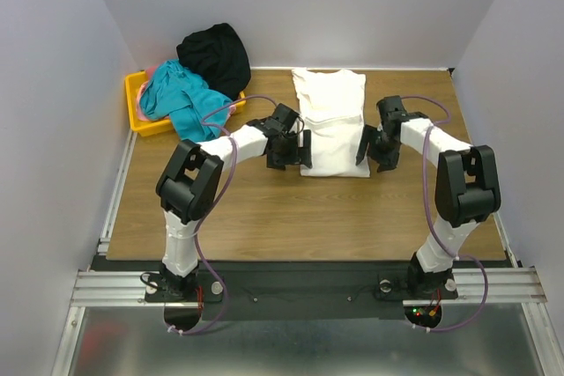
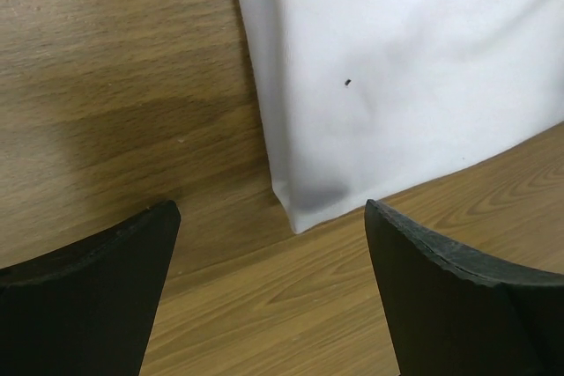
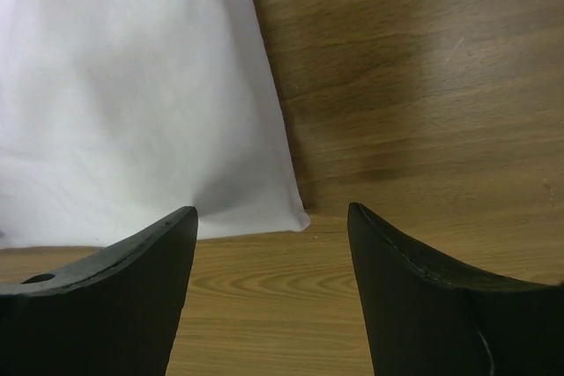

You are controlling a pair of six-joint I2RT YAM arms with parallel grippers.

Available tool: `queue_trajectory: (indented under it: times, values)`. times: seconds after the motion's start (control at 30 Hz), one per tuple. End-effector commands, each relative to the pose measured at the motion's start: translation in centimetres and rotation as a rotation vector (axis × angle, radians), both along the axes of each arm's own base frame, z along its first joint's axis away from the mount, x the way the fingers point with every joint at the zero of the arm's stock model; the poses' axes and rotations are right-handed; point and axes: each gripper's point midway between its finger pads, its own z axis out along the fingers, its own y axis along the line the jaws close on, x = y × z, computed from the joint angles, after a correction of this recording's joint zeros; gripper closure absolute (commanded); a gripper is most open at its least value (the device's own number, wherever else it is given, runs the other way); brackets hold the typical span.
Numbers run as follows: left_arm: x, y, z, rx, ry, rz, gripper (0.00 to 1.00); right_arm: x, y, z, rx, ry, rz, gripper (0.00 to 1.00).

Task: Fold and stack the t-shirts
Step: Fold the tshirt

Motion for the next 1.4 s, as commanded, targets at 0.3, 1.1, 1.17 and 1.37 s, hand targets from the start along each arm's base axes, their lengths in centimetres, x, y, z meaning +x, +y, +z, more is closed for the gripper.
queue_trajectory:
  times: [0.3,1.1,1.17,1.37]
  values:
    - [0.0,0.2,2.5,-0.047,-0.071,0.045,0.02,-0.4,-0.2,-1.0,0.003,-0.030,-0.010,0.43]
    - [-1.5,-1.1,1.1,-0.030,-0.060,0.026,0.17,-2.3,-0.3,-3.2,0.005,0.019,-0.012,0.90]
    - [-1.4,-1.3,0.8,-0.027,-0.056,0.026,0.20,-2.1,-0.3,-2.9,0.006,0.012,-0.010,0.90]
    - [-0.8,-1.4,-0.3,0.015,-0.056,0.035,0.42,-1.3,-0.1,-3.1,0.005,0.012,0.019,0.91]
